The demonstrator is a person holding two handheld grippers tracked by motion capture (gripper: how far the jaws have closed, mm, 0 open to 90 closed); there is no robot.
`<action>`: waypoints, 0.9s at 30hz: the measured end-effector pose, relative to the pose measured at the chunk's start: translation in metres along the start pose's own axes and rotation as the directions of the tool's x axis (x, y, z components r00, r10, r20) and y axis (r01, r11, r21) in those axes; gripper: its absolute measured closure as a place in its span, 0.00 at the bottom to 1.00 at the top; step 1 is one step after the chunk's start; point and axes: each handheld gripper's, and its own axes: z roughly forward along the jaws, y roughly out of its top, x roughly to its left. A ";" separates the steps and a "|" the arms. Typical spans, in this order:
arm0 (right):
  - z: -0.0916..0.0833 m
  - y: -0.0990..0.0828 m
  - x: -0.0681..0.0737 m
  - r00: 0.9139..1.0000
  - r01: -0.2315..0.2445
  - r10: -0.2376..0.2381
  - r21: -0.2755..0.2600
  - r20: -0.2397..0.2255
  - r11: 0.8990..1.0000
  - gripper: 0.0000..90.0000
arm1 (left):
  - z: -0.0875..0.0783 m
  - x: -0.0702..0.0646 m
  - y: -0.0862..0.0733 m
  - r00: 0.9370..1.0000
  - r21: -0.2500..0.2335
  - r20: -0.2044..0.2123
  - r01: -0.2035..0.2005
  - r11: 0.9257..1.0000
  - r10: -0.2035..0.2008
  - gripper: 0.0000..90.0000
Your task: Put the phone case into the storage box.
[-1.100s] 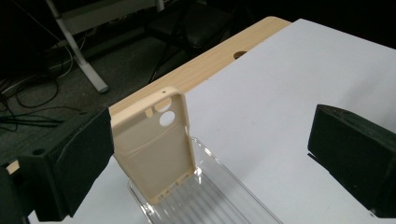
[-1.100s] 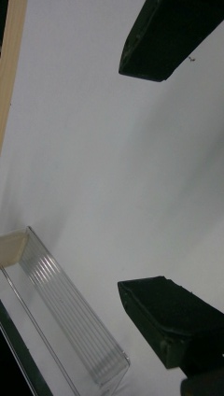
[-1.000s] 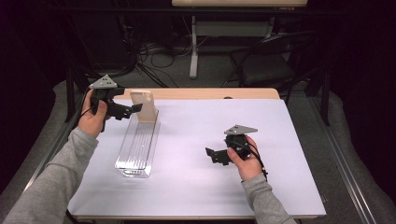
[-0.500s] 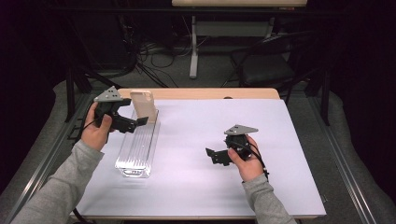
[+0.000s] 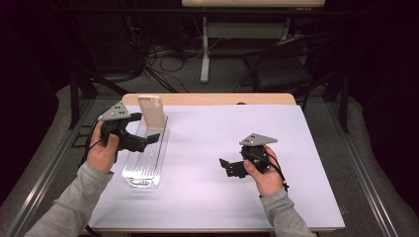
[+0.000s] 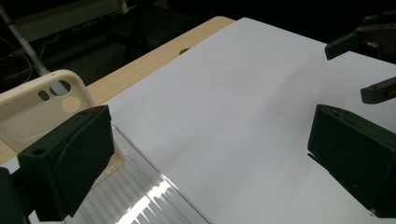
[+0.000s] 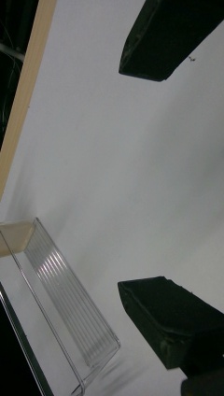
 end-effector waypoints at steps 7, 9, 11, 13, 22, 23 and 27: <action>-0.014 -0.005 0.001 1.000 0.025 -0.025 -0.009 0.007 1.000 0.00 | -0.004 -0.006 -0.009 1.000 -0.016 -0.005 0.013 1.000 -0.013 0.01; -0.018 -0.007 0.001 0.999 0.032 -0.032 -0.007 0.009 0.999 0.00 | -0.005 -0.008 -0.012 1.000 -0.009 -0.020 0.010 1.000 -0.010 0.03; -0.022 -0.010 0.001 0.999 0.035 -0.035 -0.003 0.011 0.999 0.00 | -0.006 -0.010 -0.016 1.000 -0.031 -0.011 0.028 0.999 -0.028 0.04; -0.026 -0.013 0.001 0.999 0.031 -0.031 -0.005 0.014 1.000 0.00 | -0.007 -0.013 -0.020 0.999 -0.046 -0.005 0.037 0.998 -0.037 0.04; -0.036 -0.025 -0.003 1.000 0.011 -0.011 -0.020 0.029 1.000 0.00 | -0.009 -0.021 -0.040 0.998 -0.067 -0.018 0.060 0.996 -0.062 0.04; -0.037 -0.026 -0.004 0.999 0.011 -0.011 -0.022 0.031 1.000 0.00 | -0.010 -0.021 -0.042 0.997 -0.072 -0.020 0.067 0.995 -0.069 0.04; -0.040 -0.032 -0.005 0.999 0.001 0.000 -0.026 0.043 1.000 0.00 | -0.013 -0.024 -0.051 0.996 -0.093 -0.009 0.090 0.992 -0.091 0.04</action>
